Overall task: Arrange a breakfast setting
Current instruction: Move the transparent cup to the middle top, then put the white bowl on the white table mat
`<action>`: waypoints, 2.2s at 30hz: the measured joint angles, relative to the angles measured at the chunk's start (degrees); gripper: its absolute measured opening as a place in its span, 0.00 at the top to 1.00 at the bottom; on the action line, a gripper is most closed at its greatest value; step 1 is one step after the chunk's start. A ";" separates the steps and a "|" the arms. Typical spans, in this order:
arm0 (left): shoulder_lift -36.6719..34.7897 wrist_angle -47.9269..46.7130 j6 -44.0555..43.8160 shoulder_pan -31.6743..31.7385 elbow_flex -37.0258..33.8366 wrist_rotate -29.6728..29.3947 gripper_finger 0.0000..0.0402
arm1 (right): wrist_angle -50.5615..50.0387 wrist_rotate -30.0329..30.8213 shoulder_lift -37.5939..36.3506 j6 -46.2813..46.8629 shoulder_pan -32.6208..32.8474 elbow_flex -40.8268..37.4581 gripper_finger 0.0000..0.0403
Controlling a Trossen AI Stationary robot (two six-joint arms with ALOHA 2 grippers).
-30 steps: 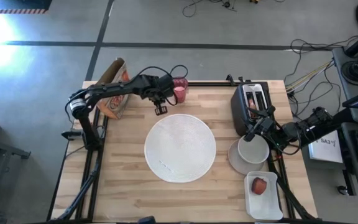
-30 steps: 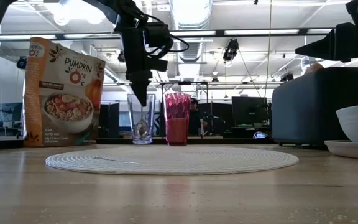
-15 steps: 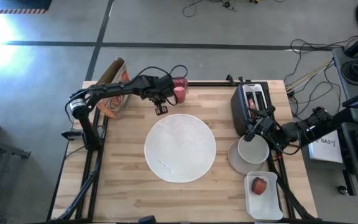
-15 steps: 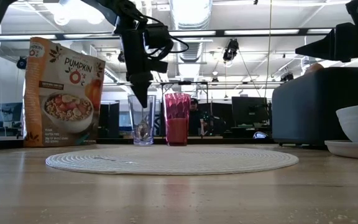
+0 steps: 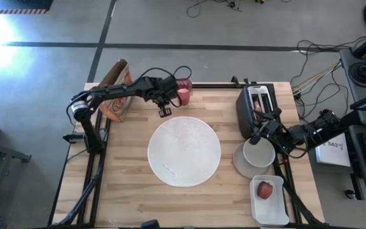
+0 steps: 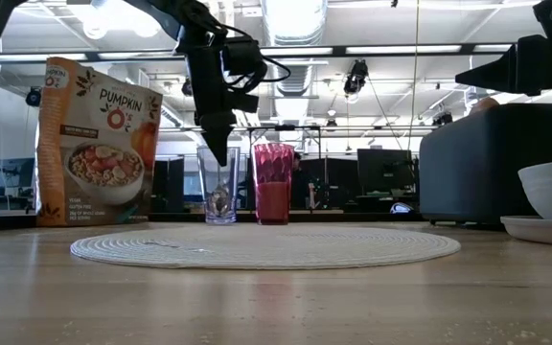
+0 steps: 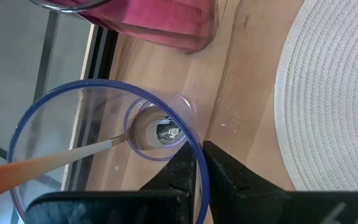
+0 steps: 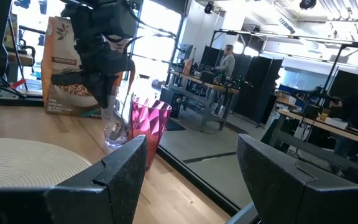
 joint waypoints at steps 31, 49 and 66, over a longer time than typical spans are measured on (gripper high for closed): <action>2.15 0.06 -1.11 0.28 -0.30 -1.05 0.94 | -0.01 0.02 -0.01 0.01 -0.01 0.01 0.41; -2.53 -2.39 -2.05 0.17 -0.28 -0.93 0.77 | 0.01 0.00 -0.01 0.01 0.01 -0.01 0.41; -10.00 -2.20 -2.14 -1.29 -0.26 -0.88 0.75 | 0.01 0.02 0.00 0.01 0.00 0.00 0.41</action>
